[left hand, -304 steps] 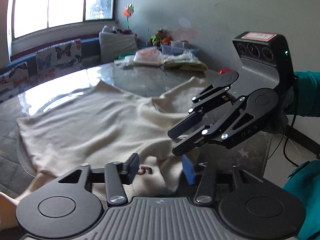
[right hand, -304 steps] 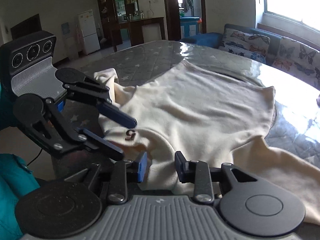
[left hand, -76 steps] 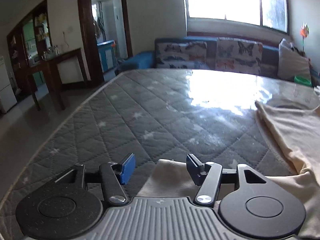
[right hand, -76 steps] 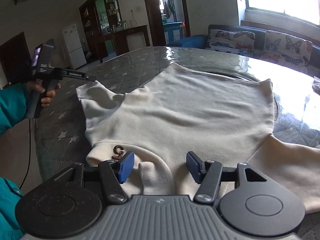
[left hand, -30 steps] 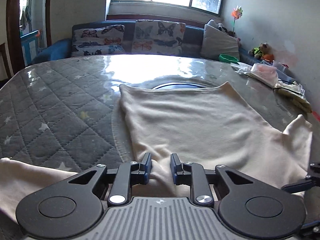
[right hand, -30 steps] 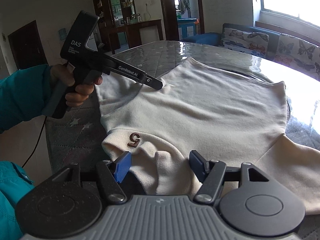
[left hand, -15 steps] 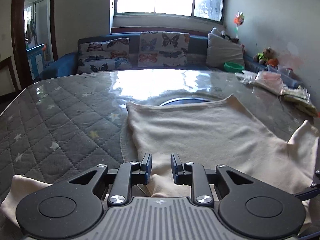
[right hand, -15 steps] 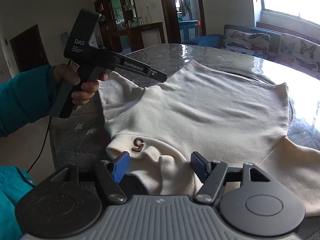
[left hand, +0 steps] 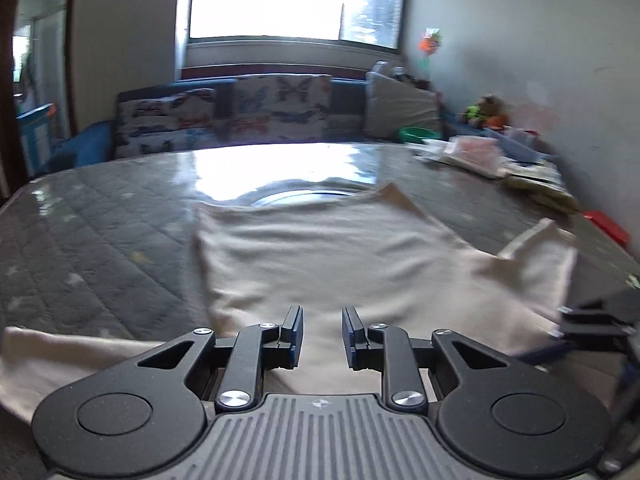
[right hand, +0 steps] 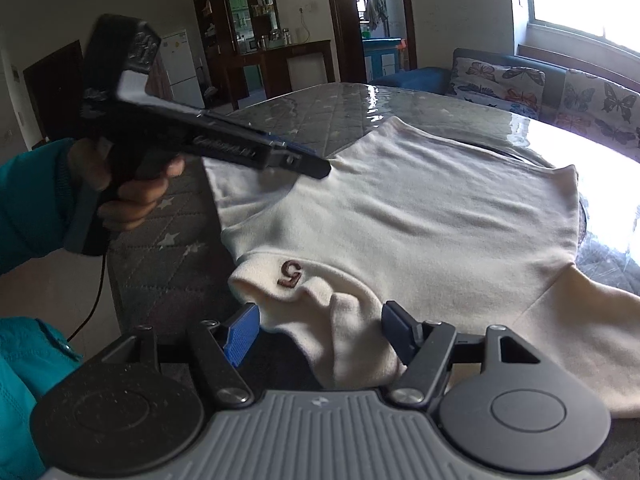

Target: Fold clothes

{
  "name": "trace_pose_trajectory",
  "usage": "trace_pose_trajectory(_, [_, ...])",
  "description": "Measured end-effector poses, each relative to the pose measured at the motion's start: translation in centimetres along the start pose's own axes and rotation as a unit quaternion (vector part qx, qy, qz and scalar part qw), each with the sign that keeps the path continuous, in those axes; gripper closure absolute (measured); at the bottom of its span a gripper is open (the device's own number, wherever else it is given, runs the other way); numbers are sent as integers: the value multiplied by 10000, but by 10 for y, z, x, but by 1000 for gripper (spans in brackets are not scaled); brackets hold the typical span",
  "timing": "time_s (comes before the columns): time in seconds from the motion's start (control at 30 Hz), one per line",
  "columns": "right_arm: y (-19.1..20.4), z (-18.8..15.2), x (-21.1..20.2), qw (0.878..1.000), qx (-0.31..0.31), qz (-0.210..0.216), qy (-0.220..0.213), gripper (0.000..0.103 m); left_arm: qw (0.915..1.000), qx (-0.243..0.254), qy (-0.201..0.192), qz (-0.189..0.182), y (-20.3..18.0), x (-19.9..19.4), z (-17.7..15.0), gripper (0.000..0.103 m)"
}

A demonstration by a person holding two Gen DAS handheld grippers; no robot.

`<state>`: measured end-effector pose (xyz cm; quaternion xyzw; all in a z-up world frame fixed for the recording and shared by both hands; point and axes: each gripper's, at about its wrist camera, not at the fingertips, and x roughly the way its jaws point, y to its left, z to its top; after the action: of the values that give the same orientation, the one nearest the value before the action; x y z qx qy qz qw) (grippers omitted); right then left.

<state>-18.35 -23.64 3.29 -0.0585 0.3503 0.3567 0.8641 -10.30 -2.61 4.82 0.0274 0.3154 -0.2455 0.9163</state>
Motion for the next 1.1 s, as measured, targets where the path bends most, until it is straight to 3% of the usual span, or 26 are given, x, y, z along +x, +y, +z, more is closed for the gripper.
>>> trace_pose_trajectory(0.27, [6, 5, -5, 9999, -101, 30, -114, 35, 9964, 332, 111, -777, -33, -1, -26, 79])
trace_pose_trajectory(0.53, [5, 0, -3, 9995, -136, 248, 120, 37, 9934, 603, 382, -894, -32, -5, -41, 79])
trace_pose_trajectory(0.77, [6, 10, 7, 9993, -278, 198, -157, 37, 9936, 642, 343, -860, -25, -9, -37, 78])
trace_pose_trajectory(0.93, [11, 6, 11, 9982, -391, 456, 62, 38, 9957, 529, 267, -717, -16, -16, -36, 79])
trace_pose_trajectory(1.1, [17, 0, 1, 9967, -511, 620, 112, 38, 9945, 547, 118, -887, -24, -12, -27, 79])
